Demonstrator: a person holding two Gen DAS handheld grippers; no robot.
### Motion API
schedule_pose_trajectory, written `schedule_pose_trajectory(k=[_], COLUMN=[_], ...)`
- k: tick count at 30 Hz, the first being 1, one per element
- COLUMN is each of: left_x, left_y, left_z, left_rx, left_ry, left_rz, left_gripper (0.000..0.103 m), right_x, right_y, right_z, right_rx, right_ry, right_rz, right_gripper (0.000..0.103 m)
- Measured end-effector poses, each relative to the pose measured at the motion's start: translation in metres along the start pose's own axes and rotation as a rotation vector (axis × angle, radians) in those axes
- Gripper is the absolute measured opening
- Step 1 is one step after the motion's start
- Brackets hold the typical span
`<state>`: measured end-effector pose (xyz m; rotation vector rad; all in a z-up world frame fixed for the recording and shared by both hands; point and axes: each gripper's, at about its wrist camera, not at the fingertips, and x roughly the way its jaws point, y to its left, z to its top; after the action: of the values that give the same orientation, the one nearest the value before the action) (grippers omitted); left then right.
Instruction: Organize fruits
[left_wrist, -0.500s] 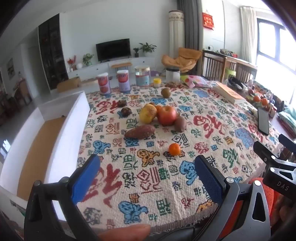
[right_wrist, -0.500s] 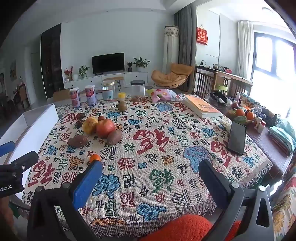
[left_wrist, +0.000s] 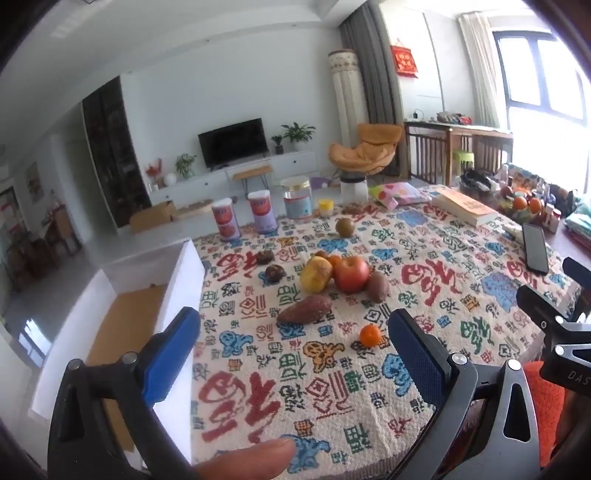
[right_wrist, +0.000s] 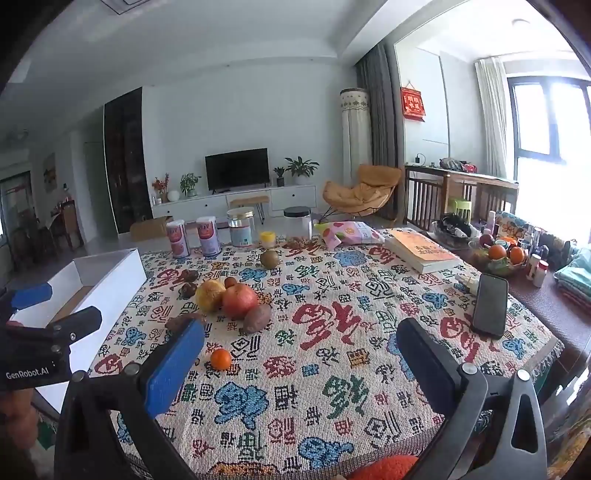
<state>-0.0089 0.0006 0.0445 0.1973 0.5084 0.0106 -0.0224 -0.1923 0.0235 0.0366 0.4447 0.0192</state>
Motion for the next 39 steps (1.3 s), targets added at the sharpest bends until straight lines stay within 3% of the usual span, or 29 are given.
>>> schedule_pose_trajectory(k=[2, 4, 6, 7, 9, 13, 16, 24, 31, 33, 37, 38, 39], left_x=[-0.005, -0.004, 0.0, 0.003, 0.012, 0.034, 0.04, 0.046, 0.058, 0.058, 0.08, 0.09, 0.099], left_y=[0.009, 0.014, 0.016, 0.016, 0.01, -0.005, -0.017, 0.0, 0.006, 0.012, 0.014, 0.012, 0.008], left_z=[0.007, 0.011, 0.009, 0.006, -0.003, -0.022, -0.032, -0.033, -0.04, -0.039, -0.045, -0.047, -0.05], left_rx=[0.038, 0.05, 0.016, -0.01, -0.052, -0.126, -0.124, -0.181, -0.15, -0.134, -0.117, -0.131, -0.147], left_ry=[-0.001, 0.049, 0.097, 0.111, 0.143, 0.202, 0.226, 0.24, 0.266, 0.25, 0.264, 0.276, 0.285], left_rz=[-0.001, -0.044, -0.095, -0.118, -0.137, -0.139, -0.17, -0.131, -0.081, -0.034, 0.075, 0.061, 0.037], left_gripper=[0.102, 0.102, 0.102, 0.102, 0.102, 0.102, 0.102, 0.102, 0.102, 0.102, 0.102, 0.102, 0.102], right_x=[-0.006, -0.021, -0.019, -0.008, 0.01, 0.024, 0.032, 0.034, 0.038, 0.018, -0.013, -0.013, -0.01], right_y=[0.0, -0.002, 0.006, 0.007, 0.003, -0.016, -0.011, -0.026, -0.025, -0.039, -0.055, -0.055, -0.052], right_z=[0.006, 0.017, 0.029, 0.033, 0.029, 0.003, -0.011, -0.015, -0.002, 0.025, 0.078, 0.086, 0.089], right_rx=[0.005, -0.035, -0.156, -0.217, -0.212, 0.002, -0.029, 0.069, -0.046, -0.173, -0.577, -0.644, -0.677], right_ry=[-0.013, -0.052, -0.005, 0.07, 0.177, 0.201, 0.179, 0.159, 0.203, 0.179, 0.149, 0.164, 0.185], right_rz=[-0.054, -0.184, -0.327, -0.356, -0.252, -0.133, -0.163, -0.13, -0.082, -0.191, -0.553, -0.594, -0.582], right_gripper=[0.103, 0.103, 0.103, 0.103, 0.103, 0.103, 0.103, 0.103, 0.103, 0.103, 0.103, 0.103, 0.103])
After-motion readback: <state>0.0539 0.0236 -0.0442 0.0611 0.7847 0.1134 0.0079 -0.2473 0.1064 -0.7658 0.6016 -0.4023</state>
